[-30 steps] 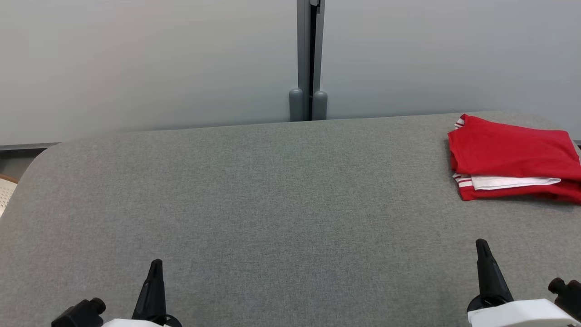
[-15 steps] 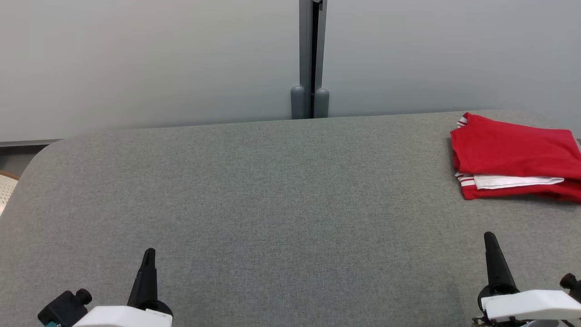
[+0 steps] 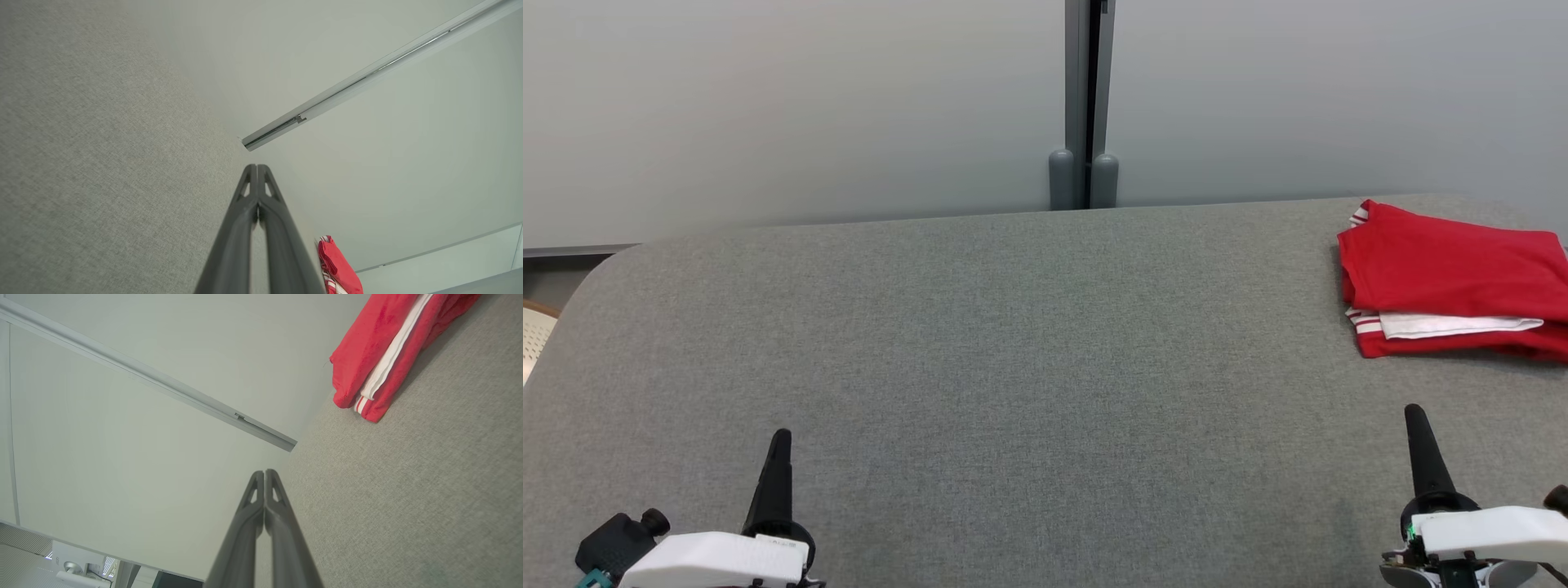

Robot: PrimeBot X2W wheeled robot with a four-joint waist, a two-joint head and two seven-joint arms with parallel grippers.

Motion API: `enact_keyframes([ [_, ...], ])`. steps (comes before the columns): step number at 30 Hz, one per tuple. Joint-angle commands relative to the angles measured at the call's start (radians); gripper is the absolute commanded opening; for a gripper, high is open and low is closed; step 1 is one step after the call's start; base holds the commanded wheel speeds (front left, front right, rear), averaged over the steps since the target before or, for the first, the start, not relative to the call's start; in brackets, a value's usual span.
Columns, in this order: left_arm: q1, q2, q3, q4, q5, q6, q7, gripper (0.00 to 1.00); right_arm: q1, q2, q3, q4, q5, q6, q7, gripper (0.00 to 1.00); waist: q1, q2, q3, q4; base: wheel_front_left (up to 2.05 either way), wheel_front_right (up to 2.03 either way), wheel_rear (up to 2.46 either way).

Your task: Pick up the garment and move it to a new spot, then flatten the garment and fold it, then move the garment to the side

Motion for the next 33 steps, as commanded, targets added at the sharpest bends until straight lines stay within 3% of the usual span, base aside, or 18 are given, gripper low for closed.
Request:
enact_keyframes([
  [1,-0.027,0.007,0.011,-0.002,-0.029,-0.010,0.005,0.00,-0.020,-0.004,-0.006,-0.006,0.027,0.000,0.007,0.00,0.0000,-0.0001,0.001,0.000,0.00,0.00,0.00],
  [33,-0.098,0.004,0.073,0.050,-0.314,-0.065,0.081,0.00,-0.063,0.007,-0.066,0.003,0.291,0.000,0.084,0.00,0.0000,-0.0001,0.017,0.010,0.00,0.00,0.00],
])
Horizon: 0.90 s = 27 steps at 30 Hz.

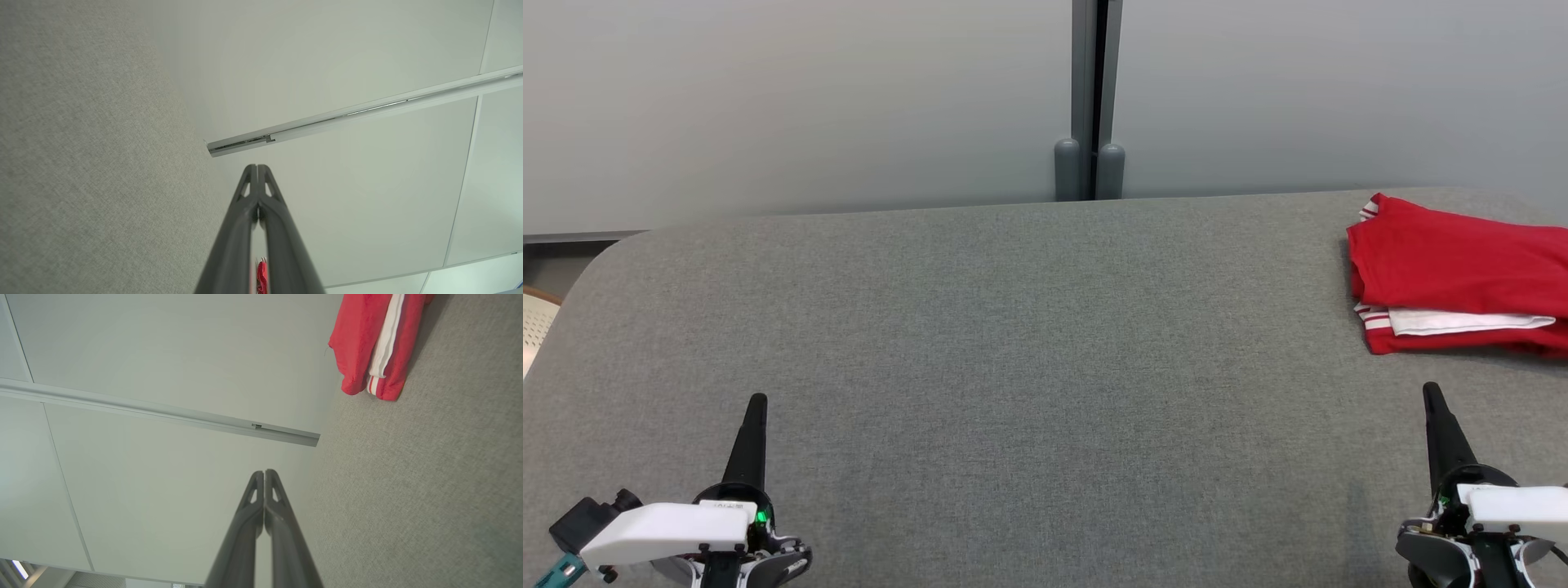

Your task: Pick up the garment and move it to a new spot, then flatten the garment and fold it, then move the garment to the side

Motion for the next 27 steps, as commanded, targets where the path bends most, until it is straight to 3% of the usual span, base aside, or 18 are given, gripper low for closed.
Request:
enact_keyframes([
  [1,-0.019,0.005,0.008,0.002,-0.021,-0.007,0.003,0.00,-0.017,-0.001,-0.005,-0.004,0.018,0.000,0.007,0.00,0.0000,0.0000,0.000,0.000,0.00,0.00,0.00],
  [27,-0.067,-0.001,0.052,0.035,-0.199,-0.043,0.055,0.00,-0.042,0.008,-0.045,0.004,0.184,0.000,0.059,0.00,0.0000,0.0000,0.014,0.008,0.00,0.00,0.00],
])
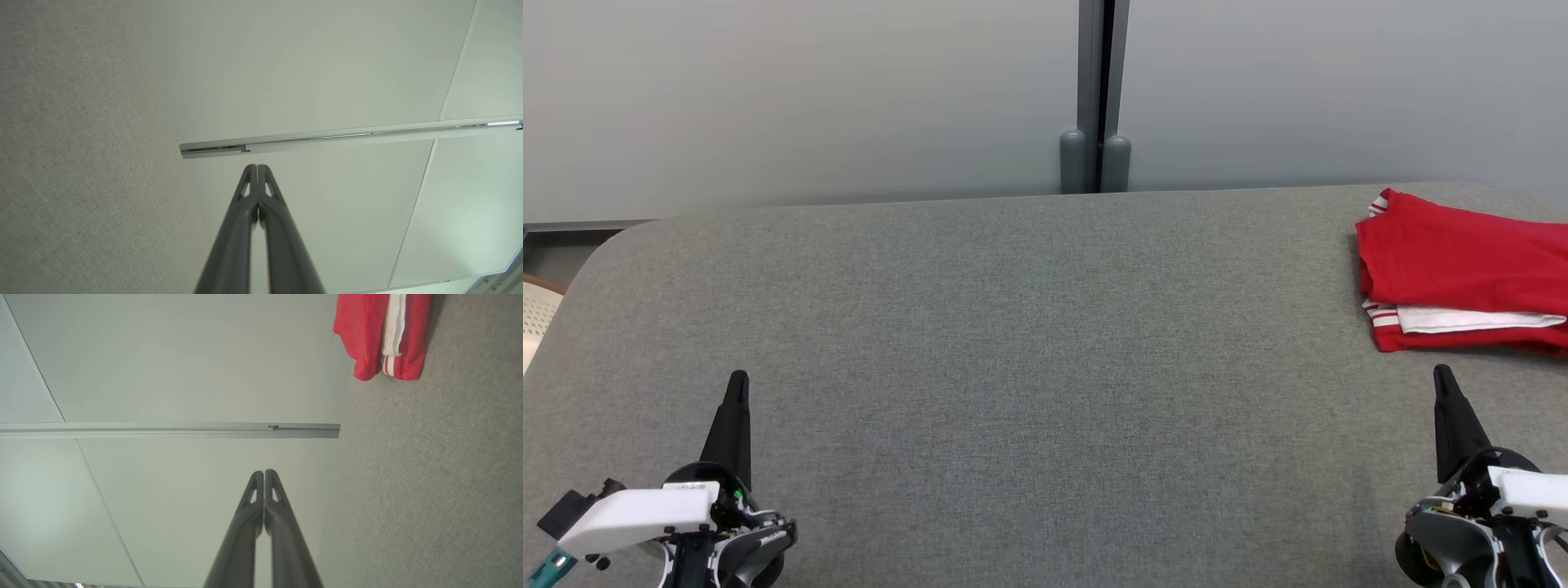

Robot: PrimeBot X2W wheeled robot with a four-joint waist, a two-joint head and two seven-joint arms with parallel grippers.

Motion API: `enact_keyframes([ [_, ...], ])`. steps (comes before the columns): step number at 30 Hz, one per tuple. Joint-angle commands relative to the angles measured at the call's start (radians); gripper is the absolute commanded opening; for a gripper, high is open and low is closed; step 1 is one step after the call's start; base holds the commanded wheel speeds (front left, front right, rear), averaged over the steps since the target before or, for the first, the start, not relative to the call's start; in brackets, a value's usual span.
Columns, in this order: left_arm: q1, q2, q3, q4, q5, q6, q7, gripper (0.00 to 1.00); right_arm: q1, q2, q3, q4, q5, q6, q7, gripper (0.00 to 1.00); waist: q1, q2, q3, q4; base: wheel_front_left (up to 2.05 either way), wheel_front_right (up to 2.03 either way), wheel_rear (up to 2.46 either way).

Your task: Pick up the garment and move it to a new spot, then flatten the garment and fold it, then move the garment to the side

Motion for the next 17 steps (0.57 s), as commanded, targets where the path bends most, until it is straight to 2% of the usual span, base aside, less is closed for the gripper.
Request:
enact_keyframes([
  [1,-0.020,0.003,0.006,0.002,-0.012,-0.007,0.003,0.00,-0.008,0.000,-0.002,0.000,0.009,0.000,0.004,0.00,0.0000,-0.0001,0.000,0.000,0.00,0.00,0.00],
  [17,-0.019,-0.003,0.013,0.003,0.000,-0.006,0.008,0.00,-0.009,0.004,-0.009,0.000,0.001,0.000,0.009,0.00,0.0000,-0.0001,0.000,0.000,0.00,0.00,0.00],
])
